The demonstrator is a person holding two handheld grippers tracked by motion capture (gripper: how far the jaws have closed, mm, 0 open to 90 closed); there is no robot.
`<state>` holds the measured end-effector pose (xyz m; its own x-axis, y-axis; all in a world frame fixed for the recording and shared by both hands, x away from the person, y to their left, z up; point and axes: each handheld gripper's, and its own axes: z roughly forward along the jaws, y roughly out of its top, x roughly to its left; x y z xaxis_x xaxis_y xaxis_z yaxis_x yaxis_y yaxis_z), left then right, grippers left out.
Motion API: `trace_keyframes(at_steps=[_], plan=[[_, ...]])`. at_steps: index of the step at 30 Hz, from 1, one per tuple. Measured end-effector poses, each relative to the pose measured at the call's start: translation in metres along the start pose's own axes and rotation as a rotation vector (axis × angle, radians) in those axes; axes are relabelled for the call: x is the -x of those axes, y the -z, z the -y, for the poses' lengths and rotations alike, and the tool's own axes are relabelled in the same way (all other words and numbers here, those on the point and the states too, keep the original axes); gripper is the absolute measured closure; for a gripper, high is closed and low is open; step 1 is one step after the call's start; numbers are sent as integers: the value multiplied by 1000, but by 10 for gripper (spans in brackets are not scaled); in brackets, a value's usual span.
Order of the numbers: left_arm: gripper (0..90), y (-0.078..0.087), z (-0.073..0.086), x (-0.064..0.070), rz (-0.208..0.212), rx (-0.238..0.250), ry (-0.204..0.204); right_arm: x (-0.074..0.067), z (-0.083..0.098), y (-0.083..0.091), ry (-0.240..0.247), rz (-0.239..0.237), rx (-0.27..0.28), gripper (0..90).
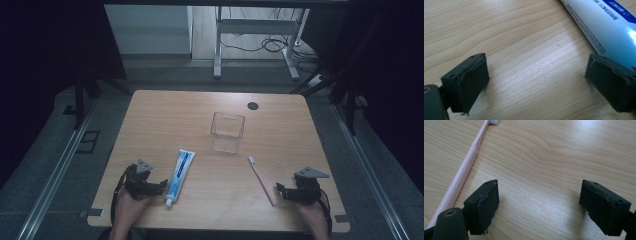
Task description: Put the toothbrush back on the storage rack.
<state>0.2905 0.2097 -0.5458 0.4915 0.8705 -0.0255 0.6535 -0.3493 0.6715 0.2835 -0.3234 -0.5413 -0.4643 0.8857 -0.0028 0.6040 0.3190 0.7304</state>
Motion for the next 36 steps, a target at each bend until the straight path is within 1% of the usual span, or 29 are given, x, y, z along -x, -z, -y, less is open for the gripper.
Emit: trace_keyframes(at_steps=[7, 17, 20, 21, 22, 23, 27, 28, 30, 31, 33, 34, 35, 36], plan=[[19, -1, -1, 0, 7, -7, -6, 0, 0, -1, 7, -6, -5, 134], [17, -1, -1, 0, 7, -7, -6, -1, 0, -1, 5, -4, -3, 146], [17, -1, -1, 0, 7, -7, -7, -1, 0, 0, 3, -4, 2, 183], [17, -1, -1, 0, 7, -7, -6, -1, 0, 1, 5, -7, 4, 220], [17, -1, -1, 0, 7, -7, -7, -2, -1, 1, 5, -9, 3, 238], [17, -1, -1, 0, 7, -7, -7, -2, -1, 1, 5, -9, 3, 238], [17, -1, -1, 0, 7, -7, -6, -4, -2, 3, 10, -22, -9, 294], [17, -1, -1, 0, 7, -7, -7, -5, -3, 5, 9, -38, -17, 325], [17, -1, -1, 0, 8, -8, -7, -5, -4, 6, 7, -53, -19, 362], [17, -1, -1, 0, 7, -7, -7, -5, -4, 6, 7, -53, -19, 362], [17, -1, -1, 0, 7, -7, -6, -6, -6, 9, 4, -73, -12, 398], [17, -1, -1, 0, 8, -7, -6, -7, -7, 11, -2, -92, -1, 437], [17, -1, -1, 0, 8, -7, -6, -7, -7, 11, -2, -92, -1, 437], [17, -1, -1, 0, 8, -7, -6, -9, -9, 14, -5, -114, 10, 481]])
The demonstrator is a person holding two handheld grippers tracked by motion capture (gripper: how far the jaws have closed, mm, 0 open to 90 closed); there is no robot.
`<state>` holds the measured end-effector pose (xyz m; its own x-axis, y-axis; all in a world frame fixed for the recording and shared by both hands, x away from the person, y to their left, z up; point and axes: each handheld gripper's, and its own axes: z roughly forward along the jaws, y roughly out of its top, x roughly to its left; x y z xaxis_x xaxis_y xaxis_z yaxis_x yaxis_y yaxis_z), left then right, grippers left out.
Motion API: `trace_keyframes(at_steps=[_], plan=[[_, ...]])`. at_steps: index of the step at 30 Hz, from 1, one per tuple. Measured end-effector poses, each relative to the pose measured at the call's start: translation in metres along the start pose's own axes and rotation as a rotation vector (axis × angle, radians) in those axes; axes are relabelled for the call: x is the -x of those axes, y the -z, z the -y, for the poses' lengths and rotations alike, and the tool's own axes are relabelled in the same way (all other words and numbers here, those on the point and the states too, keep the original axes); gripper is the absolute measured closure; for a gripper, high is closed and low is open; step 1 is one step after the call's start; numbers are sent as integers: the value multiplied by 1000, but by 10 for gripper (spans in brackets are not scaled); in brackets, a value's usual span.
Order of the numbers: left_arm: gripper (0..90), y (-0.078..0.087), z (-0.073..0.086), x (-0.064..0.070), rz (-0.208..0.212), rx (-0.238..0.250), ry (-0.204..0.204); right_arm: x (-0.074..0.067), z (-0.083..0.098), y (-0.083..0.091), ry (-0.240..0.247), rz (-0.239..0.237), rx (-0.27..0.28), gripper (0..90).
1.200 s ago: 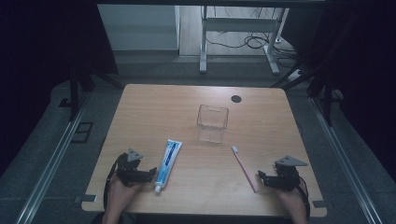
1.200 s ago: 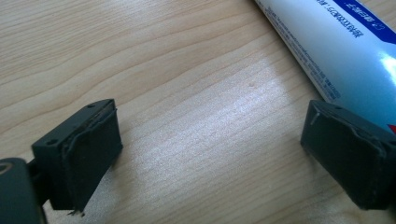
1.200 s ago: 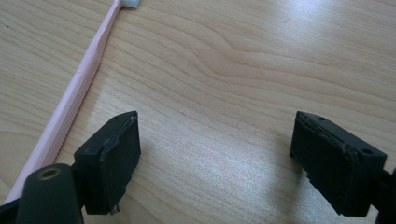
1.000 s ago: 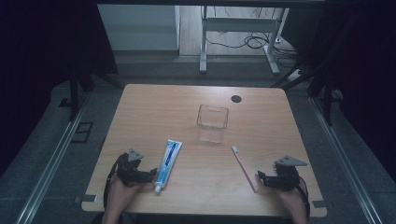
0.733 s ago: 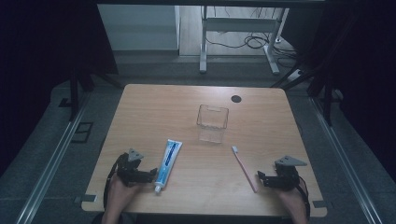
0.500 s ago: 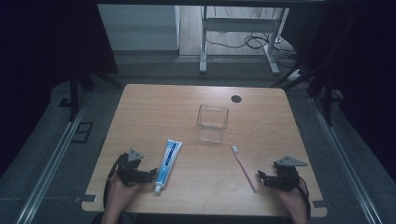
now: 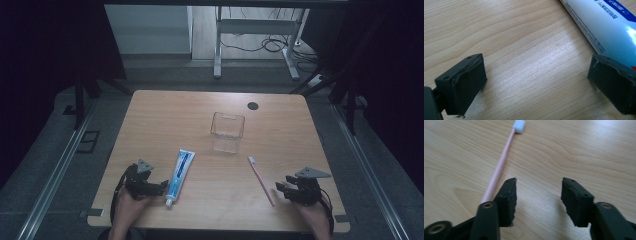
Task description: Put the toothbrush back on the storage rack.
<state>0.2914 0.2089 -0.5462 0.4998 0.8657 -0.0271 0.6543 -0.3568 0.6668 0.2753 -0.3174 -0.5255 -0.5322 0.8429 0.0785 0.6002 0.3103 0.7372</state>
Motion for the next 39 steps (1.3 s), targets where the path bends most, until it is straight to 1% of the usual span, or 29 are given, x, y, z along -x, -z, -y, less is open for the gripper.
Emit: trace_keyframes(at_steps=[1, 2, 3, 4, 6, 7, 8, 9, 10, 11, 12, 14, 15, 17, 18, 20, 21, 22, 24, 26, 31, 33, 37, 39], plan=[[17, 0, 0, 0, 0, 0, 0, -1, 0, 1, -1, -10, 0, 499], [17, 0, 0, 0, 0, 0, 0, -1, 0, 1, -1, -10, 0, 499], [17, 0, 0, 0, 0, 0, 0, -2, -1, 2, -5, -23, 1, 518], [17, 0, 0, 0, 0, 0, 0, -5, -2, 3, 0, -45, -2, 576], [17, 0, 0, 0, 0, -1, 0, -8, -4, 4, 10, -63, -6, 638], [17, 0, 0, 0, 0, -1, 0, -8, -4, 4, 10, -63, -6, 638], [17, 0, 0, 0, 0, 0, 0, -12, -6, 5, 19, -79, -6, 704], [17, 0, 0, 0, 0, 0, 0, -12, -6, 5, 19, -79, -6, 704], [17, 0, 0, 0, 0, 0, 0, -17, -8, 6, 24, -99, -5, 775], [17, 0, 0, 0, 0, 0, 0, -19, -9, 7, 29, -109, -4, 795], [17, 0, 0, 0, 0, 0, 0, -19, -9, 7, 29, -109, -4, 795], [17, 0, 0, 0, 0, -1, -1, -25, -11, 8, 36, -127, -4, 839], [17, 0, 0, 0, 0, -1, 0, -31, -13, 7, 51, -145, -12, 873], [17, 0, 0, 0, 0, -1, 0, -35, -13, 6, 61, -161, -20, 885], [17, 0, 0, 0, 0, -1, -1, -35, -13, 6, 61, -161, -20, 885], [17, 0, 0, 0, 1, -1, -1, -41, -14, 3, 72, -174, -27, 888], [17, 0, 0, 0, 0, -1, -1, -46, -14, 1, 80, -186, -32, 888], [17, 0, 0, 0, 0, -1, -1, -46, -14, 1, 80, -186, -32, 888], [17, 0, 0, 0, 0, -1, -1, -50, -15, -1, 89, -204, -36, 888], [17, 0, 0, 0, 0, -1, 0, -53, -14, -2, 92, -214, -43, 886], [17, 0, 0, 0, 0, -1, -1, -57, -10, -13, 105, -242, -66, 878], [17, 0, 0, 0, 0, -1, -1, -58, -9, -15, 111, -242, -76, 881], [17, 0, 0, 0, 0, -1, -1, -56, -7, -17, 113, -225, -88, 882], [17, 0, 0, 0, 0, -1, -1, -52, -5, -19, 107, -211, -91, 881]])
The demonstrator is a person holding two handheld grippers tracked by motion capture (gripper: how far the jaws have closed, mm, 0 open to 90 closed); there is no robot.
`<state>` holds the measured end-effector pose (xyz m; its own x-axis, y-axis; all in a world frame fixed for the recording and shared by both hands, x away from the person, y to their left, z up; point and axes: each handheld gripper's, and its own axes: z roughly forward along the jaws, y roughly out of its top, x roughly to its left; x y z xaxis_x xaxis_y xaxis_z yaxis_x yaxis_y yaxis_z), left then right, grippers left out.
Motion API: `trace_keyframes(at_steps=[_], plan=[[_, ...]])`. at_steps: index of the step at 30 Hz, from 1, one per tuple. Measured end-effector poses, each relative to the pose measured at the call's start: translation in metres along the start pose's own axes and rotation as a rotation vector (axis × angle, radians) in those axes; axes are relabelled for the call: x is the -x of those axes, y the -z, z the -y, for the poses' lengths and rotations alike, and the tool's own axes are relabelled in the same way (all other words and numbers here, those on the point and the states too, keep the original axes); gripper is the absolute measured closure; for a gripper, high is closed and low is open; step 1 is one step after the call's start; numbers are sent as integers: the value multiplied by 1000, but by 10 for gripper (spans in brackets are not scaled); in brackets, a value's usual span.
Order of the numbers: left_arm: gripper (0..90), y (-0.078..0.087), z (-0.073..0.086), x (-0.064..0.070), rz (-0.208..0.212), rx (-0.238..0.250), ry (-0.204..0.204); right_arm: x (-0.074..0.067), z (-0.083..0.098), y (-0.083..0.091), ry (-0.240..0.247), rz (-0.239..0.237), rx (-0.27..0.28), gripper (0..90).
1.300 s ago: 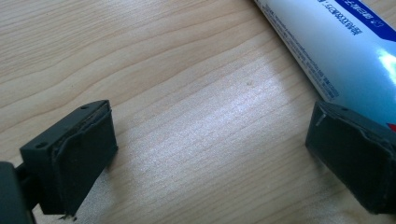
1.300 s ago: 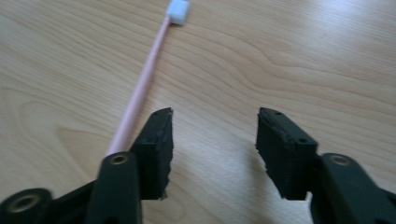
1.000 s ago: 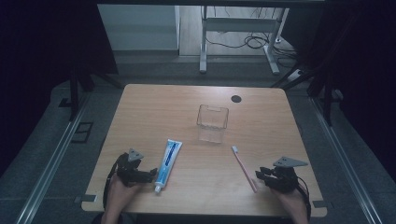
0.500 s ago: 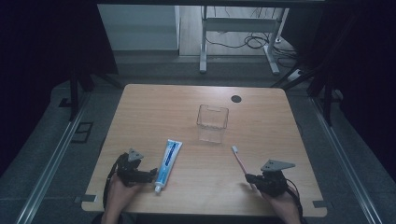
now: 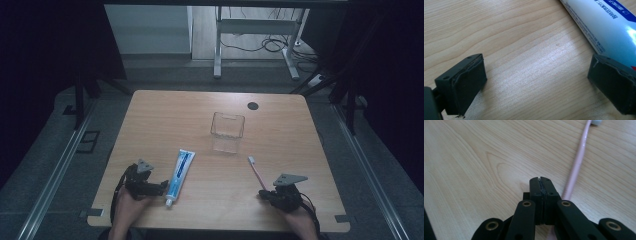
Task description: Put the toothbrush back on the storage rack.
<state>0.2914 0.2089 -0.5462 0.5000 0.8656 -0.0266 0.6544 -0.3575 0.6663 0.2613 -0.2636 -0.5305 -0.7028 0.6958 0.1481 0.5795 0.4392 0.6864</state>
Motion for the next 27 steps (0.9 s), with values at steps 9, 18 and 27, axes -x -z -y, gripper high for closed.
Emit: trace_keyframes(at_steps=[9, 18, 27], plan=[[17, 0, 0, 0, 0, 0, 0, 10, 3, 3, -24, 19, 8, 864], [17, 0, 0, 0, 0, 0, 0, 28, 8, 12, -51, 62, 21, 844], [17, 0, 0, 0, 0, 0, 0, 28, 7, 15, -40, 68, 11, 798]])
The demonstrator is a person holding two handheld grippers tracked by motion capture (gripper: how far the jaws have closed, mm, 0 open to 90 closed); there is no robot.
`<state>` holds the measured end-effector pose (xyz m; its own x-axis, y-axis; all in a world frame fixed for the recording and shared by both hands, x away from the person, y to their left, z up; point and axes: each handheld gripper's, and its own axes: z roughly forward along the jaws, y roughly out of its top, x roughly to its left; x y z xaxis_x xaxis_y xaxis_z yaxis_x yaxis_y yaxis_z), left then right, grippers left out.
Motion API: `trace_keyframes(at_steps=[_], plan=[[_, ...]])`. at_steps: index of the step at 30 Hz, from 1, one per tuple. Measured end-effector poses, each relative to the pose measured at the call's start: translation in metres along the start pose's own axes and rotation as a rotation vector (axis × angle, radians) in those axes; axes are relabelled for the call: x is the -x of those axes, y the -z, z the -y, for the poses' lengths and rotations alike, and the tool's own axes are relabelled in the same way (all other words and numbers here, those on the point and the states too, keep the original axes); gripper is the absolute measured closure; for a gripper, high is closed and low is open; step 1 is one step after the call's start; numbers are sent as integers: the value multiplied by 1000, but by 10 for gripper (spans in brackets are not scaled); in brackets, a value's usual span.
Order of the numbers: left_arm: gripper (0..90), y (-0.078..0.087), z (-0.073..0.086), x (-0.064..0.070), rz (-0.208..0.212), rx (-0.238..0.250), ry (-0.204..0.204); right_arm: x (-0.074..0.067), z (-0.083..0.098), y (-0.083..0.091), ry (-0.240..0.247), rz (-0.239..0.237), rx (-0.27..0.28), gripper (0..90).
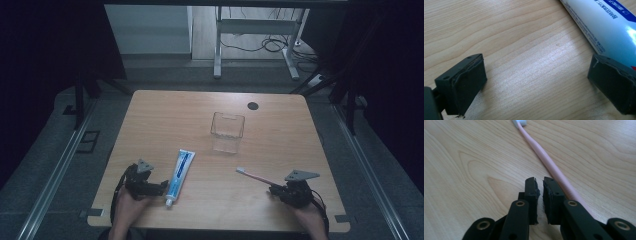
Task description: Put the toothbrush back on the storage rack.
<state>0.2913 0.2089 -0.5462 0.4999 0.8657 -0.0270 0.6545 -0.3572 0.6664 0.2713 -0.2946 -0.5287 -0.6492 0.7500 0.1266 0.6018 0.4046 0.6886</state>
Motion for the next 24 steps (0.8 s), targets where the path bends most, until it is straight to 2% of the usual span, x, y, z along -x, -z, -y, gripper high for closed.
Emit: trace_keyframes(at_steps=[4, 8, 17, 20, 24], plan=[[17, 0, 0, 0, 0, 0, 0, -2, -7, 3, 12, -3, -9, 728], [17, 0, 0, 0, 0, 0, 0, -3, -9, 4, 30, -1, -32, 694], [17, 0, 0, 0, 0, 0, 0, 8, -20, 9, 24, -41, -100, 605], [17, 0, 0, 0, 0, 0, 0, 10, -29, 11, 51, -35, -148, 593], [17, 0, 0, 0, 0, 0, -1, 14, -36, 10, 78, -35, -179, 596]])
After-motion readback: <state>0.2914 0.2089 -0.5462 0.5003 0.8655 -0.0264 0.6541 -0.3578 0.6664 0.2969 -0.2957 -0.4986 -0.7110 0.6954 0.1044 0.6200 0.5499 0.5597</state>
